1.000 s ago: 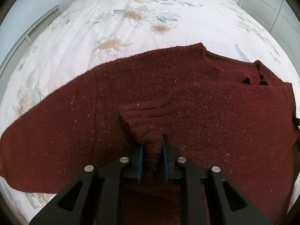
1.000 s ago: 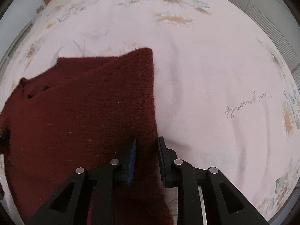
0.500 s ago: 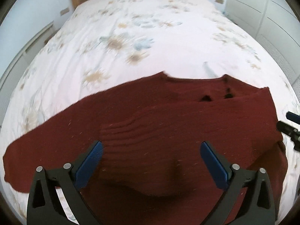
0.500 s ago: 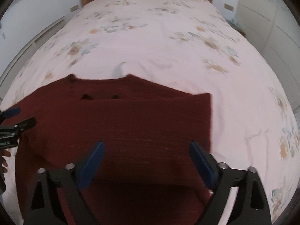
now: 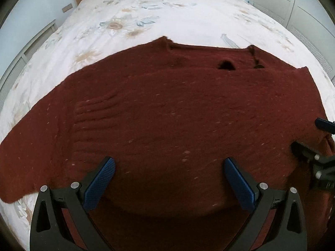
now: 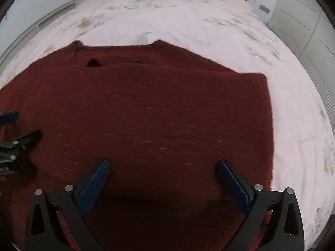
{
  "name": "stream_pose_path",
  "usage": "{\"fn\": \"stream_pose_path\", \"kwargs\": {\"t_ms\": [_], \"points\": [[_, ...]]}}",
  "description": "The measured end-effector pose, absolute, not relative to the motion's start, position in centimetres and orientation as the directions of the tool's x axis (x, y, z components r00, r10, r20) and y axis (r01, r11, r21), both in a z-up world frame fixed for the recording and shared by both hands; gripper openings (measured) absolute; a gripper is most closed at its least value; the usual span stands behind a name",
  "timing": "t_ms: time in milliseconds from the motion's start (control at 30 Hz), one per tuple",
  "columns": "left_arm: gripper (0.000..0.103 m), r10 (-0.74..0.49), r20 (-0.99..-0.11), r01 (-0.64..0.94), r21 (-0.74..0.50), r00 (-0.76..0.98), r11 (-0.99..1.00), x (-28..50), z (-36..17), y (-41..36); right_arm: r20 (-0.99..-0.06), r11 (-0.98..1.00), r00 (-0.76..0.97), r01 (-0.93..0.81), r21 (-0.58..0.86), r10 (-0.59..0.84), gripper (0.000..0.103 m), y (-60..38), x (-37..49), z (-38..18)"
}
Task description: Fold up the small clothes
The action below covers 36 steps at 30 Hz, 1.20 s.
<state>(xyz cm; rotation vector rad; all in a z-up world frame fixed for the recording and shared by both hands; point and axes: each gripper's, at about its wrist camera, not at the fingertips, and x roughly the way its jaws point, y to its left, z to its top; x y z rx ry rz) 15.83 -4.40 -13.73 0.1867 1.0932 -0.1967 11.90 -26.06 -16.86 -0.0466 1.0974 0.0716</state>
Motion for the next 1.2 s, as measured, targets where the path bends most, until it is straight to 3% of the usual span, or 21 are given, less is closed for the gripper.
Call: {"fn": "stream_pose_path", "kwargs": {"t_ms": [233,800,1033,1200], "points": [[0.102,-0.071,-0.892,0.231,0.038,0.446,0.972,15.9,-14.1,-1.4,-0.892,1.0,0.451,-0.006,0.015,0.016,0.103,-30.7,11.8,-17.3],[0.102,-0.057,-0.882,0.197,0.042,0.468,0.979,14.6,-13.9,-2.2,-0.869,0.999,0.495,-0.025,-0.029,-0.013,0.103,-29.5,10.2,-18.3],[0.102,-0.081,-0.894,0.139,-0.021,0.441,0.99,14.5,-10.3,0.5,-0.861,0.998,0.508,-0.041,-0.046,-0.019,0.103,-29.2,8.7,-14.9],[0.102,-0.032,-0.875,0.005,-0.034,0.483,0.999,13.7,-6.4,6.6,-0.855,0.999,0.519,-0.029,-0.018,0.0,0.103,-29.3,7.0,-13.1]]}}
